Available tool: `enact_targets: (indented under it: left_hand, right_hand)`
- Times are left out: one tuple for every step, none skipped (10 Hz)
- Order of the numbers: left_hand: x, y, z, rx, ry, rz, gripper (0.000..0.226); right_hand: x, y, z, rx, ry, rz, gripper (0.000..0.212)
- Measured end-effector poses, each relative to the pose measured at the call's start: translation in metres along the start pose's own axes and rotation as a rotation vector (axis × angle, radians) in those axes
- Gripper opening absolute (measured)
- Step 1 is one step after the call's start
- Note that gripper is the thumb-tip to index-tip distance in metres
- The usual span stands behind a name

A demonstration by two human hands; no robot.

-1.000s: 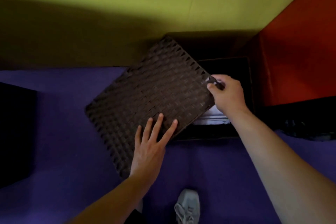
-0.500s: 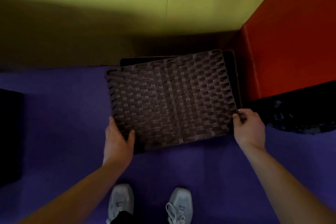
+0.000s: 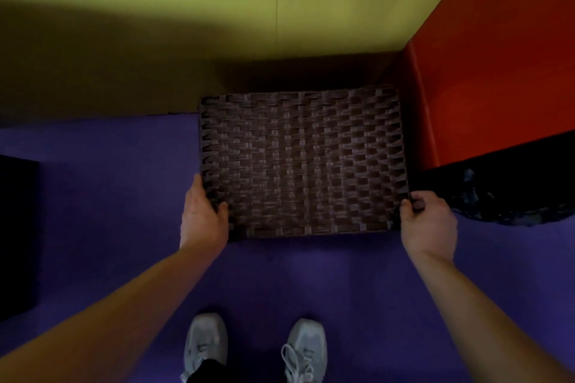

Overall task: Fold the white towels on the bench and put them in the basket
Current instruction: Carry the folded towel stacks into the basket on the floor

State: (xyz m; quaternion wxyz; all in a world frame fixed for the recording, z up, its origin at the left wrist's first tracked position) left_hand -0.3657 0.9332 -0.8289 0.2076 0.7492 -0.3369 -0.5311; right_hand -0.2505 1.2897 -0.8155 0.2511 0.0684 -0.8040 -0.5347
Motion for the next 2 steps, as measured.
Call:
enact_targets:
  left_hand:
    - [-0.002,0.005,-0.001,0.053,-0.007,0.020,0.079]
    - [-0.020,0.021,-0.007,0.062,-0.137,0.131,0.075]
  right_hand:
    - [0.003,0.002,-0.002,0.014,0.002,-0.016,0.046]
    - [0.030,0.017,-0.019,0.022,0.119,0.013,0.052]
Point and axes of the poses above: each hand's wrist, its own z-axis towards the middle knuckle, its own y-axis out of the back of the hand, x = y × z, the point moved 3 cm from there along z, towards the middle knuckle, and after that the axes turned 11 degrees about -y, right-handed, at the moved point
